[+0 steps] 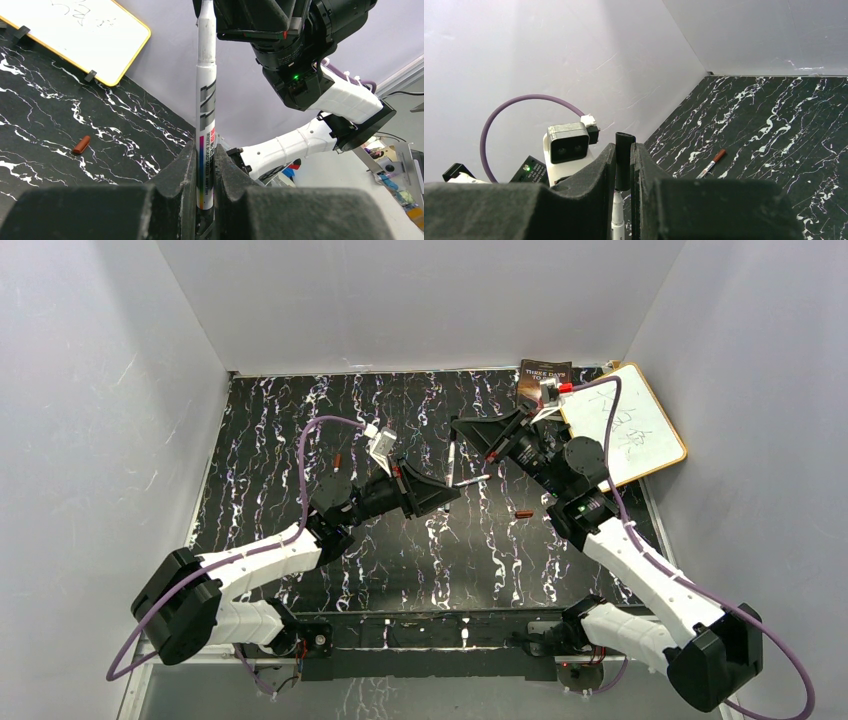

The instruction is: Insert the pens into the pen caps

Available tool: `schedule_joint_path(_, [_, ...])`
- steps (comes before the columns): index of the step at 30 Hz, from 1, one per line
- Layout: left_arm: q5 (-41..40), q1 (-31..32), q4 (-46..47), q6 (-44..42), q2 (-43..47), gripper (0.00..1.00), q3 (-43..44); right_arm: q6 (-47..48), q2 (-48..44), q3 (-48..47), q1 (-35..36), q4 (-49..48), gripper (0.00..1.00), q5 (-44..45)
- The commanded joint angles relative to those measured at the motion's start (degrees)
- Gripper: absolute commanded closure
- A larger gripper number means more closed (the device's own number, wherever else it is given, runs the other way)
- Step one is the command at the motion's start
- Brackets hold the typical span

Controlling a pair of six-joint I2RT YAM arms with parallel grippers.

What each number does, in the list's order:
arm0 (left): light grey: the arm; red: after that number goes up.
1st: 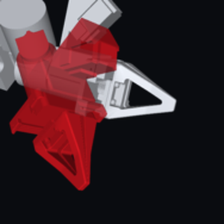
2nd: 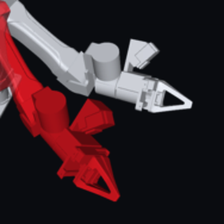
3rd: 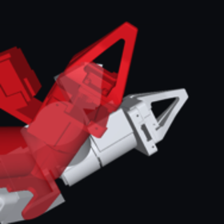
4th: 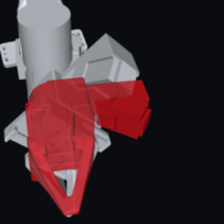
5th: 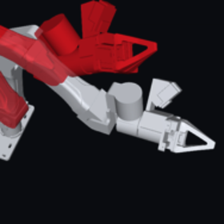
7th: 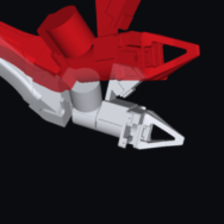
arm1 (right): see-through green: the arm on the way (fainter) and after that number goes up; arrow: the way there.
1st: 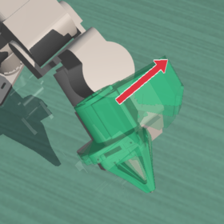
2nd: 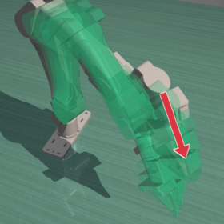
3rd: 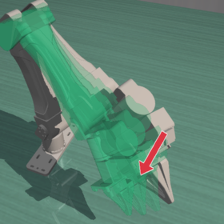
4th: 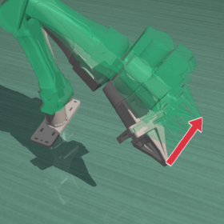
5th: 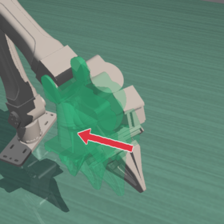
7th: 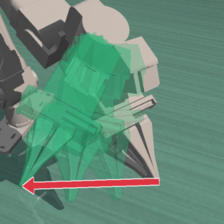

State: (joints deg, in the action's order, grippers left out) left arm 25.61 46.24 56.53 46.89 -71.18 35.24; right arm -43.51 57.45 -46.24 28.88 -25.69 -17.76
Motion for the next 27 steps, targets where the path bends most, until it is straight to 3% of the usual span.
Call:
schedule_joint_path(1, [-0.3,0.2,2.5,-1.0,1.1,1.0,2.9,0.8,-1.9,-0.4,0.5,-1.0,1.0,-0.5])
schedule_joint_path(17, [0.3,-0.4,2.6,0.1,-1.8,1.0,5.9,1.0,-2.8,0.7,0.5,-0.7,1.0,-1.0])
schedule_joint_path(27, [0.6,-3.9,2.7,1.7,-0.3,1.0,5.5,1.2,-4.1,1.3,0.5,0.2,1.0,-0.9])
